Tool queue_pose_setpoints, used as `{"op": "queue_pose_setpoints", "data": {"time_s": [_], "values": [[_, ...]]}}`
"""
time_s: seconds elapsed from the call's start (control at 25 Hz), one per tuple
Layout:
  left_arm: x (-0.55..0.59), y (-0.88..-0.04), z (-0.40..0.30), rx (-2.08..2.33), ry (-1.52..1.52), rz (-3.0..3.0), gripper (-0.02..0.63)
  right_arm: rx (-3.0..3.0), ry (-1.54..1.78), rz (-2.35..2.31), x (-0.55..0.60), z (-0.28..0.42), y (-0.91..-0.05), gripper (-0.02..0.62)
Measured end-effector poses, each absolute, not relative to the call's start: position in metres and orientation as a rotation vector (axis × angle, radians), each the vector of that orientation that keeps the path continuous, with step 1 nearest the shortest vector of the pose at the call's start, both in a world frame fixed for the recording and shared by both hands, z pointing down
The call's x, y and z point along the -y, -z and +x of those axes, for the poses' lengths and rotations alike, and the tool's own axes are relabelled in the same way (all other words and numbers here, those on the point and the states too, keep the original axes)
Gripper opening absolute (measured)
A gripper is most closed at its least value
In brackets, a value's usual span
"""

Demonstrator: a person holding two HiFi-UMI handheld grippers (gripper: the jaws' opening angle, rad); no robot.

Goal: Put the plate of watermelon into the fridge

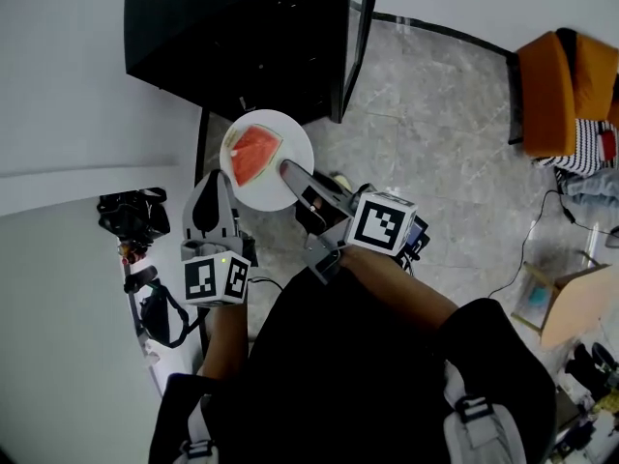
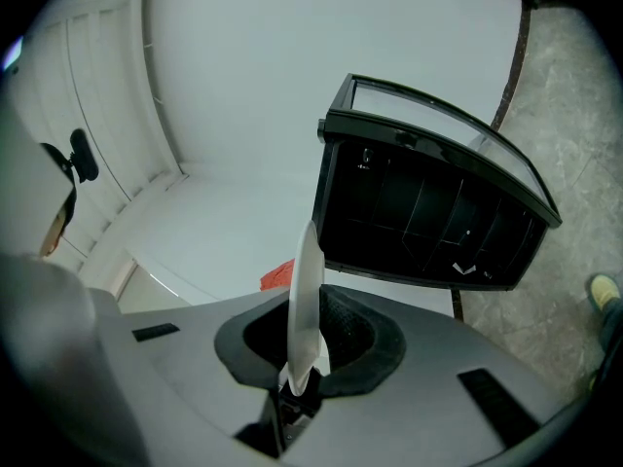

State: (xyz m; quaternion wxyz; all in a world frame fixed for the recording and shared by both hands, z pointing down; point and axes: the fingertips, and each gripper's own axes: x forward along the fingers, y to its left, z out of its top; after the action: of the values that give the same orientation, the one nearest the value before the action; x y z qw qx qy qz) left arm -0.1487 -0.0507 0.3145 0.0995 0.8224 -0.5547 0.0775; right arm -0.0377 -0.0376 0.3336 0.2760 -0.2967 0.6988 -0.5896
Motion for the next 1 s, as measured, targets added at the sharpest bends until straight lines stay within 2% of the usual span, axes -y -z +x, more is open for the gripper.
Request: {"op": "queue_pose_setpoints", "data": {"time_s": [1.0], "values": [[0.141, -0.317, -0.143, 1.739, -0.259, 2.366, 0.009, -1.934, 1.642, -0.734, 0.132, -0.033, -0.341, 0.038]]}}
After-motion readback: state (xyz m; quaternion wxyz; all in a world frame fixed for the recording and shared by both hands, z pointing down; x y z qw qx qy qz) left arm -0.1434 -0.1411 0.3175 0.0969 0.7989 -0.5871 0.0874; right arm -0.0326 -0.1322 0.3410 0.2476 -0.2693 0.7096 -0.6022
